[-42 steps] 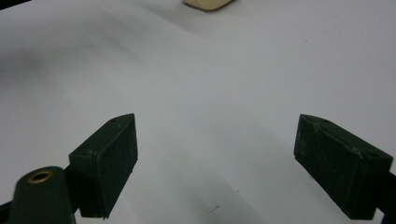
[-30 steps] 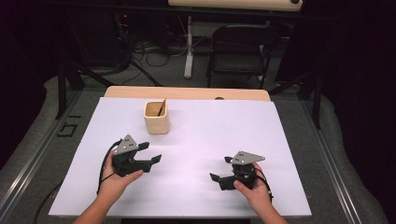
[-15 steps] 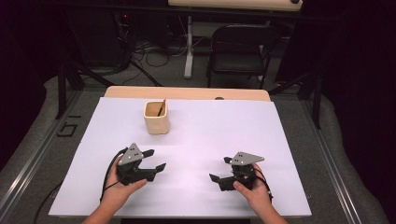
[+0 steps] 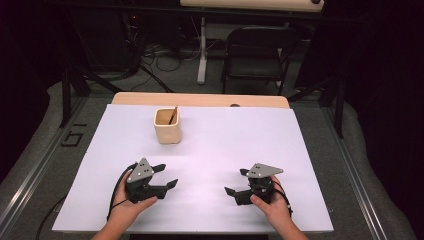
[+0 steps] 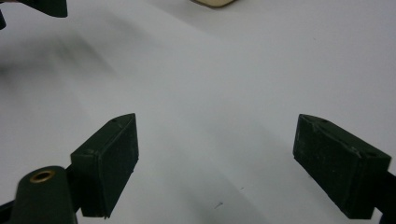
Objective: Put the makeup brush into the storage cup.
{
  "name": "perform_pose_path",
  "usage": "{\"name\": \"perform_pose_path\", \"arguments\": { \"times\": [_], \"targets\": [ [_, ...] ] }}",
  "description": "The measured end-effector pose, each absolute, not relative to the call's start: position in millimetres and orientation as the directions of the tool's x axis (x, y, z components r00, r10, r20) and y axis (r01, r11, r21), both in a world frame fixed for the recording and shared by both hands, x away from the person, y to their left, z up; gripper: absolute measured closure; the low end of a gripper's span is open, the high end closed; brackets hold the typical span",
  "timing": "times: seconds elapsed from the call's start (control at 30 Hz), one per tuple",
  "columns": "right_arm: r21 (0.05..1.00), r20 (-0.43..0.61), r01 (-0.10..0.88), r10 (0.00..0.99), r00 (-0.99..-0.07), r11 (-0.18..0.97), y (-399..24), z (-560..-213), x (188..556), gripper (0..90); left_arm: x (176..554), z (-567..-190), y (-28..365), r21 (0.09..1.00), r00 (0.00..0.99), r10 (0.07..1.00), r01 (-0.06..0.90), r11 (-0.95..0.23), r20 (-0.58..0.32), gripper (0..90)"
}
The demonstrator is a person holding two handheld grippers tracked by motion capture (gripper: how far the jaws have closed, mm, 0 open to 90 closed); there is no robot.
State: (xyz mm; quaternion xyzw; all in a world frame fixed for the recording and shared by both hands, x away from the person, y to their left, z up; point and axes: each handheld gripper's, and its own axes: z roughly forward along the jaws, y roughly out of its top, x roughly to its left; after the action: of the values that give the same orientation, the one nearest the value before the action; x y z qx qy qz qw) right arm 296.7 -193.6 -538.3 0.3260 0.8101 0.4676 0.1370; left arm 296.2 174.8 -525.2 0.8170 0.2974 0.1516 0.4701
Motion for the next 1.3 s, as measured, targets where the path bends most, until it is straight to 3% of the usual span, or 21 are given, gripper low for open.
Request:
{"name": "perform_pose_path", "arguments": {
  "times": [1.3],
  "targets": [
    [0.832, 0.101, 0.462, 0.735, -0.670, 0.307, -257.0, -545.4, 276.7, 14.3, 279.8, -535.4, 231.9, 0.849, 0.685, 0.724, 0.427, -0.309, -0.081, 30.6]
  ]
}}
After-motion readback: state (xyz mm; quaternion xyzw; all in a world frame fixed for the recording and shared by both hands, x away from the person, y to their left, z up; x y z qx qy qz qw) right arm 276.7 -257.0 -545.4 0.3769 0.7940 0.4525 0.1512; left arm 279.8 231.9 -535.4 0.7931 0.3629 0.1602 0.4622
